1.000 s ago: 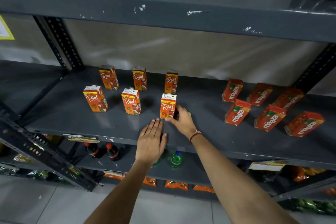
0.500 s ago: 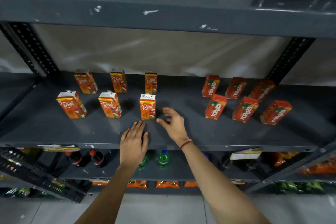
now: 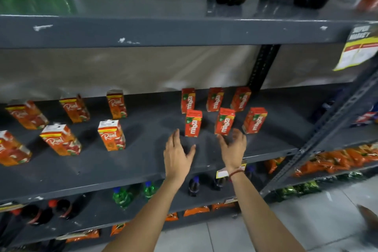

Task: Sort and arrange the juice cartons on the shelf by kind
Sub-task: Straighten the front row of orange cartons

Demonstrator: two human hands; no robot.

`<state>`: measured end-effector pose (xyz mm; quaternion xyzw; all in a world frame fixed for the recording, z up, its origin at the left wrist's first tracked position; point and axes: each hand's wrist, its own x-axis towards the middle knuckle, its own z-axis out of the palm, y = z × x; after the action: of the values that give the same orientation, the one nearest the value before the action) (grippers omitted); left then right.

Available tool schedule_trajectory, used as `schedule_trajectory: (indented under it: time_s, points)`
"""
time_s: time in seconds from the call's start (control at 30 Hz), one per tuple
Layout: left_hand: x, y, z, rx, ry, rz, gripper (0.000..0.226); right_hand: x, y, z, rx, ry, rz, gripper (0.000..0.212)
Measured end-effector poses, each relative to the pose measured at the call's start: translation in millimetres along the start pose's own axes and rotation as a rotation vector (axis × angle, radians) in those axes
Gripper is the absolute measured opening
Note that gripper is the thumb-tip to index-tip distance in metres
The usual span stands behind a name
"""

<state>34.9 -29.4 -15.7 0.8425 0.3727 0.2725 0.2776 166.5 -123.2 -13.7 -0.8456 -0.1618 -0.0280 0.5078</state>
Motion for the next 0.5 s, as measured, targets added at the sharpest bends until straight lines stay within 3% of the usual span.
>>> schedule_trajectory:
  time_s: [0.23,0.4,0.5]
  points:
    - [18,20,38,-0.110,0.092,-0.134,0.086,22,-5,13,0.012,-0.076,0.063,0.085]
    - [25,25,52,-0.114,0.231,-0.234,0.058,30,-1,17,-0.009,-0.080,0.044,0.059]
    - [30,30,52,-0.130,0.279,-0.261,0.042,31,0,16,-0.017,-0.076,0.030,0.055]
